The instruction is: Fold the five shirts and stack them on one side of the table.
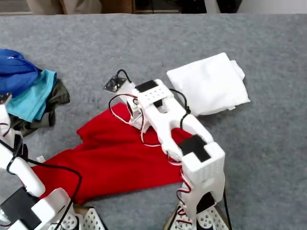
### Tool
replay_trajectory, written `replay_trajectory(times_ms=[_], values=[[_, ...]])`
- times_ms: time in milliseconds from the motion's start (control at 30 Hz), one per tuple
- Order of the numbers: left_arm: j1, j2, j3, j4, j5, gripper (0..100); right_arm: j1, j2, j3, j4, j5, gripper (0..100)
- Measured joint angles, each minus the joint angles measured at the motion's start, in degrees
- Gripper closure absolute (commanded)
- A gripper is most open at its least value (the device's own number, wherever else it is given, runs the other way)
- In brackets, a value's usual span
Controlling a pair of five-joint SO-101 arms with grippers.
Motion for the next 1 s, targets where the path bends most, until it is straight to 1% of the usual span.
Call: replay_trajectory(times_ms=[100,200,333,467,533,667,767,867,933,1000], values=[[-0.7,0.0,2.11,-1.93,0.0,98,0.97,0.7,-0.44,6.15,2.37,99.6],[-1.14,0.0,2.29,-2.29,0.0,98,4.04,0.7,1.41,10.46,3.69,99.6],[-1.32,0.0,2.29,-2.37,0.0,98,10.55,-1.58,8.26,11.43,7.56,99.6],[-1.32,0.0,2.29,-2.46,0.0,98,17.85,-8.79,18.11,9.85,11.08,99.6],[-1.23,0.0,2.29,-2.29,0.0,98,19.43,-13.8,21.36,9.49,12.4,99.5],[-0.62,0.0,2.29,-2.29,0.0,98,18.99,-24.79,24.53,10.02,13.36,99.4],[-0.53,0.0,2.2,-2.46,0.0,98,13.89,-33.67,24.62,12.22,13.36,99.3],[-1.67,0.0,-0.09,-2.2,0.0,98,6.68,-41.76,24.7,13.1,12.66,99.1],[-4.4,0.0,-2.81,-2.11,0.0,98,3.96,-44.84,23.65,13.19,11.16,95.2],[-7.91,0.0,-6.15,-2.02,0.0,98,3.6,-45.63,21.1,13.19,8.97,87.6]])
